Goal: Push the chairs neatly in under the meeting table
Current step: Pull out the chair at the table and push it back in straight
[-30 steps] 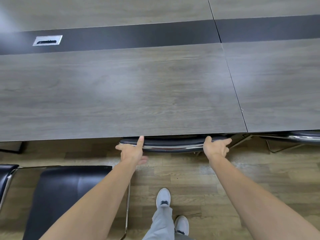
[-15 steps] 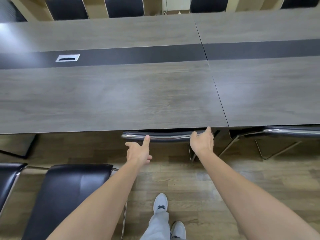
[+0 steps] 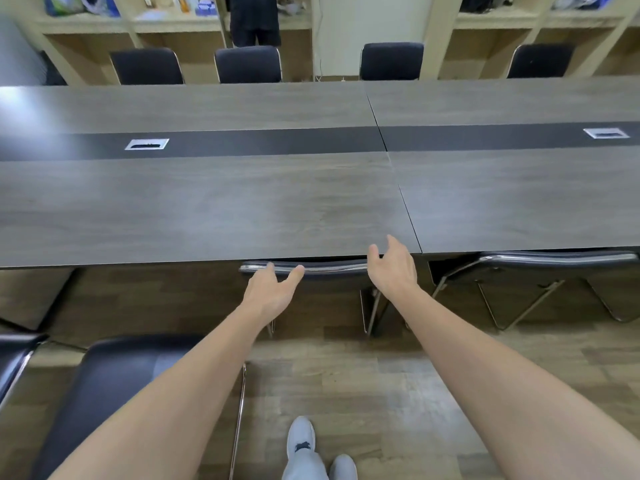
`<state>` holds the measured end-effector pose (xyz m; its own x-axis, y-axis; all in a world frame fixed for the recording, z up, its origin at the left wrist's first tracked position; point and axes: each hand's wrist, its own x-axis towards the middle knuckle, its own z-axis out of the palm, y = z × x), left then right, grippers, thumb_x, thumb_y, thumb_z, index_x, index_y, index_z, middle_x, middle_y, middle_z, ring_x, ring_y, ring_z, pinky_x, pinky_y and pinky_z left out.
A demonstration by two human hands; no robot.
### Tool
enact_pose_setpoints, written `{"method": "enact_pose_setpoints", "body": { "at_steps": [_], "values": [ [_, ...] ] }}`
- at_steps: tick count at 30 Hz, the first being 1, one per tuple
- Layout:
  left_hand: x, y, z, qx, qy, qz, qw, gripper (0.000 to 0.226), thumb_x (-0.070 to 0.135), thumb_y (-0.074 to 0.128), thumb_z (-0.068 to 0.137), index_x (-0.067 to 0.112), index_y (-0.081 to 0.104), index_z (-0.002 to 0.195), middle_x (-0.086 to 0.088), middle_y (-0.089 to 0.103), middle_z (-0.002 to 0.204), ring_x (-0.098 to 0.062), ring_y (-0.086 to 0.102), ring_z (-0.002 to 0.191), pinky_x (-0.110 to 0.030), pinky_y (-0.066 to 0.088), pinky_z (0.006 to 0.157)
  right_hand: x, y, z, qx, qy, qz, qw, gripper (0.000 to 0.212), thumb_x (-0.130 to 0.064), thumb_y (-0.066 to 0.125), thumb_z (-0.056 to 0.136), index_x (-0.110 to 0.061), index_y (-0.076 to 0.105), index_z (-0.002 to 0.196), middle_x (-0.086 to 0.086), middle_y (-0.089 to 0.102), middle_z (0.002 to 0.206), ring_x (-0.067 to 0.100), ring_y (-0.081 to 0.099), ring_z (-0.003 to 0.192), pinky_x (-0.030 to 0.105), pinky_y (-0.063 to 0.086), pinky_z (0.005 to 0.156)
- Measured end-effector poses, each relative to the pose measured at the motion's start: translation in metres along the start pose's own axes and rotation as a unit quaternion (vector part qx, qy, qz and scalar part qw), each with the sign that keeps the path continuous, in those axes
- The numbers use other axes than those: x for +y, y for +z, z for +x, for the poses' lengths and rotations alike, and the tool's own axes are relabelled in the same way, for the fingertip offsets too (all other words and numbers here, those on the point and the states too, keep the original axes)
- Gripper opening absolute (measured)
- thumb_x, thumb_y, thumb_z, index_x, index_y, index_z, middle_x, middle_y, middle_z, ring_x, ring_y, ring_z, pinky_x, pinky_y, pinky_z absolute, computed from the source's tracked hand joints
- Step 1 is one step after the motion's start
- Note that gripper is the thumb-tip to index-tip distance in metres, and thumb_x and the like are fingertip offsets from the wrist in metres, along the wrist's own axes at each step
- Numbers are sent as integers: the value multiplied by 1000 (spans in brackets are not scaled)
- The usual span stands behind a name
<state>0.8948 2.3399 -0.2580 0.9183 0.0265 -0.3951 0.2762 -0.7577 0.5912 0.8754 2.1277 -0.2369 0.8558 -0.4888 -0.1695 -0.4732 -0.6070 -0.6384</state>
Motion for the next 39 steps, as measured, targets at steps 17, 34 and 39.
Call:
{"method": "enact_pose_setpoints", "body": {
  "at_steps": [17,34,39],
  "values": [
    [2,-57,-45,51,247,142,957,79,56,44,98,7,21,156,-8,22,163,-25,12,152,-44,16,123,-50,-36,-64,17,-135,-83,987,56,-34,36,104,-12,20,154,10,21,160,25,27,144,35,27,114],
    [-115,-98,-117,25,307,153,939,48,52,49,95,5,55,105,-7,56,101,-33,46,117,-49,42,98,-73,53,-212,40,-97,-92,990,48,-31,37,102,-8,36,144,11,42,143,29,40,132,39,35,103],
    [-137,-107,-129,11,308,161,938,49,53,48,96,6,53,109,-10,59,112,-34,39,131,-50,37,104,-75,65,-238,41,-82,-84,992,50,-32,38,101,-9,35,146,11,39,148,29,37,136,40,32,107]
  ]
}}
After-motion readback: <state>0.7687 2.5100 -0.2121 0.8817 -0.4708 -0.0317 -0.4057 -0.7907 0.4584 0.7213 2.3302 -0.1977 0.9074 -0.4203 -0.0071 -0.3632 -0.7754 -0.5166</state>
